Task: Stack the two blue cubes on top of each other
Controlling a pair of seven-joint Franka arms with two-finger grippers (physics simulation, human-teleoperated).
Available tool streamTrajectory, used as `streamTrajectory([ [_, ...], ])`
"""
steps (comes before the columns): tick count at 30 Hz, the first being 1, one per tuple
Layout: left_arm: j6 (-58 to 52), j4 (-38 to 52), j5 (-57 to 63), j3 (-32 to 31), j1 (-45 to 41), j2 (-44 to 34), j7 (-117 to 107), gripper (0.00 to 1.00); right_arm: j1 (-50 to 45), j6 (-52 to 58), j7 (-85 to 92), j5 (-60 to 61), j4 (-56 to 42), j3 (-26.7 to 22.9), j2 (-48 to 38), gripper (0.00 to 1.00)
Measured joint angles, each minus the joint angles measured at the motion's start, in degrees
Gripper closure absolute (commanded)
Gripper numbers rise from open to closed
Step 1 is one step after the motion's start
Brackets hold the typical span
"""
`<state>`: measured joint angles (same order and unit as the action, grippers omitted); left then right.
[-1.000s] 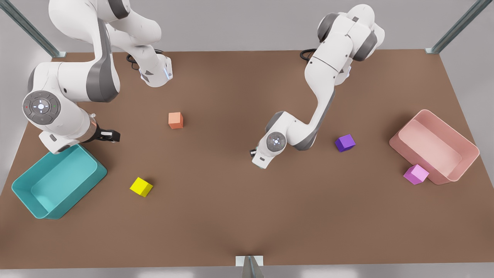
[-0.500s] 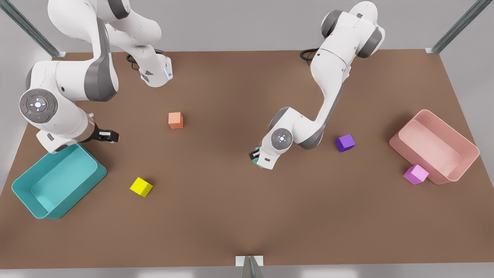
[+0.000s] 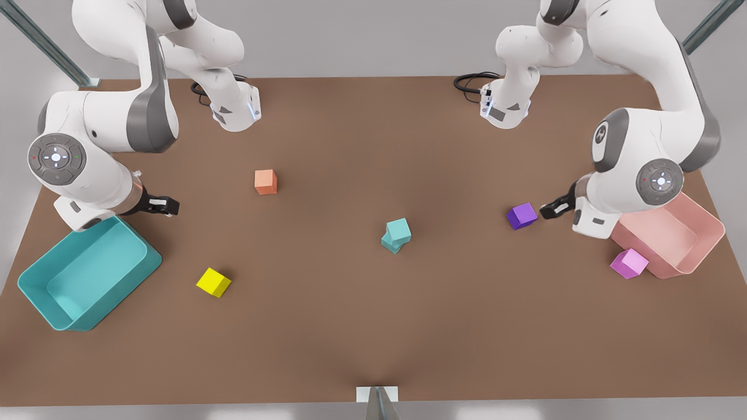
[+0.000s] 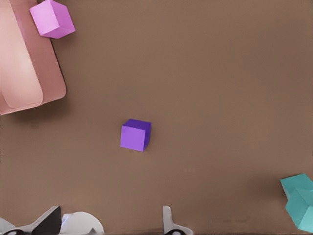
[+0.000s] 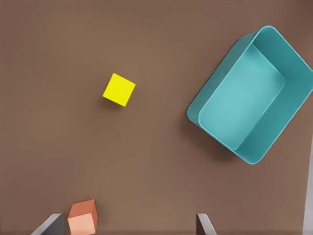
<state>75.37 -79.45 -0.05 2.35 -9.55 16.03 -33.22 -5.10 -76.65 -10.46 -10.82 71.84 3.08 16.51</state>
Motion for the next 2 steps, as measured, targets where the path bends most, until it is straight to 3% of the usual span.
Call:
streamTrajectory([
  [2, -1.3, 0.2, -0.1, 0.1, -0.1, 0.0, 3.6, 0.0, 0.0, 0.0, 0.0, 0.0, 0.0, 0.0, 0.0, 0.0],
])
